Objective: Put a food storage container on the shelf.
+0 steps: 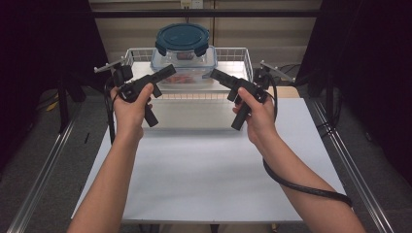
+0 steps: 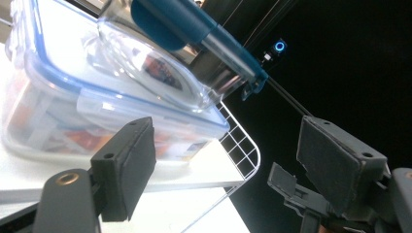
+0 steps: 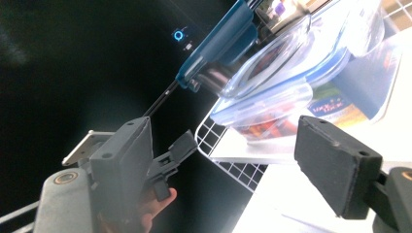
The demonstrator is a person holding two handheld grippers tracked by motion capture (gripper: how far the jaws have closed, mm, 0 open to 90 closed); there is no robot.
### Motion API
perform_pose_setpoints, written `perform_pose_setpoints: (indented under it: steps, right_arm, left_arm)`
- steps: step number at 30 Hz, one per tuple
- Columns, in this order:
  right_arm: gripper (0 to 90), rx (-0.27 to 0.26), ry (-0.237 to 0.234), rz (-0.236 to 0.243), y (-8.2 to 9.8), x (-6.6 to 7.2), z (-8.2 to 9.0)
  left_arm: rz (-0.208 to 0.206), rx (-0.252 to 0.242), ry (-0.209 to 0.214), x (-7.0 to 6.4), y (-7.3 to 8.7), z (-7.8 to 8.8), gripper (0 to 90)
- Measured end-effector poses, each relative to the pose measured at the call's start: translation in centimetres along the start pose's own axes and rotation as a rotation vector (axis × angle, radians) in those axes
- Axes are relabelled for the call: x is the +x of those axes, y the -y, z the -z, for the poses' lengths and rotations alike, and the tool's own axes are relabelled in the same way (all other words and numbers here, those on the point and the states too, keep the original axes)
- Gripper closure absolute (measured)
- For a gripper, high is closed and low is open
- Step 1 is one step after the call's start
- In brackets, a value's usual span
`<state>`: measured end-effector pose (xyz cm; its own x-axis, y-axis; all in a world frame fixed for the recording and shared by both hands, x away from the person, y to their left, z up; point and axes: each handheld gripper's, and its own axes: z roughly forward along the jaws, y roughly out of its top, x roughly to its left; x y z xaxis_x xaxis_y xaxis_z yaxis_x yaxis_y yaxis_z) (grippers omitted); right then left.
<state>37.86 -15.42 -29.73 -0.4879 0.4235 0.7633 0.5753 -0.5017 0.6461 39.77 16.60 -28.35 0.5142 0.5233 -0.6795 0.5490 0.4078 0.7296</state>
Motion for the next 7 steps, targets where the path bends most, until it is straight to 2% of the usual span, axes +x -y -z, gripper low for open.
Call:
perform_pose_setpoints:
  steps: [2,4,7]
  right_arm:
    - [21.2,0.004,0.005,0.012,0.17,-0.19,0.23]
    - [20.7,0.003,0.003,0.001,0.30,-0.45,0.45]
    - [20.2,0.011,0.009,-0.004,0.47,-1.03,0.73]
  left_arm:
    - [-0.020,-0.001,-0.018,0.00,0.38,-0.01,20.7]
    - [-0.006,0.001,-0.005,0.16,0.71,-0.05,19.4]
    - [-0.018,0.011,-0.009,0.37,1.02,-0.09,18.6]
